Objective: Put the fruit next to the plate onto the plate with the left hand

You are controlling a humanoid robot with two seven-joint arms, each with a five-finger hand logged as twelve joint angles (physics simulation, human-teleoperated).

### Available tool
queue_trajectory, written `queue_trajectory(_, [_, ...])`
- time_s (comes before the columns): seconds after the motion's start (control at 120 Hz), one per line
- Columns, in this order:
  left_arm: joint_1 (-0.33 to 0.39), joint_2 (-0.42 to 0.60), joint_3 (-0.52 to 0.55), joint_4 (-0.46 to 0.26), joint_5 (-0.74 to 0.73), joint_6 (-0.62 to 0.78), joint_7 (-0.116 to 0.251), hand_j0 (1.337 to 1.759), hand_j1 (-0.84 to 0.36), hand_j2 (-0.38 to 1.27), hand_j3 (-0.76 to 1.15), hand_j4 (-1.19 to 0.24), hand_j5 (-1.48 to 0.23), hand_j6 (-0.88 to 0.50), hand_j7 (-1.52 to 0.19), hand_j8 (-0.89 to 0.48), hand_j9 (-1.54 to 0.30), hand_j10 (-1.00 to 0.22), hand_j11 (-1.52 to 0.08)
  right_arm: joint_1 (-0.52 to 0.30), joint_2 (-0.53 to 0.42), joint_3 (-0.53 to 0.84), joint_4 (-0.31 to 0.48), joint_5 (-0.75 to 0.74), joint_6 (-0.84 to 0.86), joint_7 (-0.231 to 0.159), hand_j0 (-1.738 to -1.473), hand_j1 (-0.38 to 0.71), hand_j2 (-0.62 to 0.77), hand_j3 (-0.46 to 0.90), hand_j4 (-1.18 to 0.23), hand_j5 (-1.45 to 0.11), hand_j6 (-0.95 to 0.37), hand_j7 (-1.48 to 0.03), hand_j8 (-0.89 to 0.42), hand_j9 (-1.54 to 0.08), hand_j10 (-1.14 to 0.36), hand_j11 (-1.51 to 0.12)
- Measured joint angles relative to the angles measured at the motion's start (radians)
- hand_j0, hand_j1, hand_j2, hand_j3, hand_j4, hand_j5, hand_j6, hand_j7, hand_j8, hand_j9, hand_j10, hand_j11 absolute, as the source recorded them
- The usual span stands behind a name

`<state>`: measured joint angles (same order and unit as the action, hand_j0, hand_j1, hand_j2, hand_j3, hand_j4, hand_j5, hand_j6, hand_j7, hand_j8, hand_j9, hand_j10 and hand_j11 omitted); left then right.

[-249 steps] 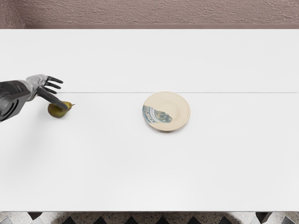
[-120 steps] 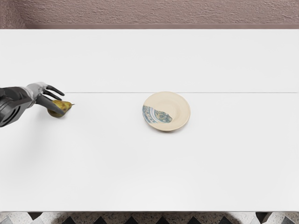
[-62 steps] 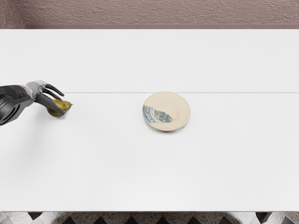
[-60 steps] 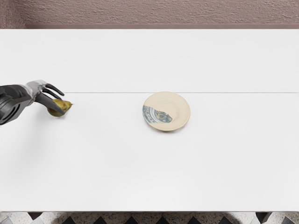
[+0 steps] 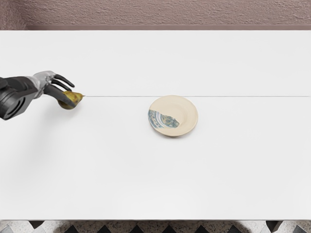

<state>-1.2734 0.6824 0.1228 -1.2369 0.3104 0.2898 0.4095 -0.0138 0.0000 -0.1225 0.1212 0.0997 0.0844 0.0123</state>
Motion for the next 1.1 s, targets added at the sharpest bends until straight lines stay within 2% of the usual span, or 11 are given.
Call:
queue_trajectory(0.508, [0.006,-0.090,-0.091,0.010,-0.003,-0.002,0.000,1.657,-0.32,0.53,0.00,-0.62,-0.90,-0.47,-0.84,-0.40,-0.85,-0.52,-0.86,0.000,0.000,0.000,0.000,0.000,0.000,0.000,-1.658,-0.35,0.00,0.00,0.00,0.00,0.00,0.00,0.00,0.00,0.00,0.00])
queue_trajectory(0.625, [0.008,-0.100,-0.109,0.014,-0.001,-0.003,0.000,1.657,-0.31,0.49,0.00,-0.62,-0.90,-0.47,-0.84,-0.40,-0.85,-0.52,-0.86,0.000,0.000,0.000,0.000,0.000,0.000,0.000,-1.658,-0.35,0.00,0.00,0.00,0.00,0.00,0.00,0.00,0.00,0.00,0.00])
queue_trajectory(1.1, [0.006,-0.197,-0.170,0.023,-0.003,-0.003,0.008,1.657,-0.32,0.51,0.00,-0.63,-0.89,-0.47,-0.85,-0.39,-0.85,-0.52,-0.85,0.000,0.000,0.000,0.000,0.000,0.000,0.000,-1.658,-0.35,0.00,0.00,0.00,0.00,0.00,0.00,0.00,0.00,0.00,0.00])
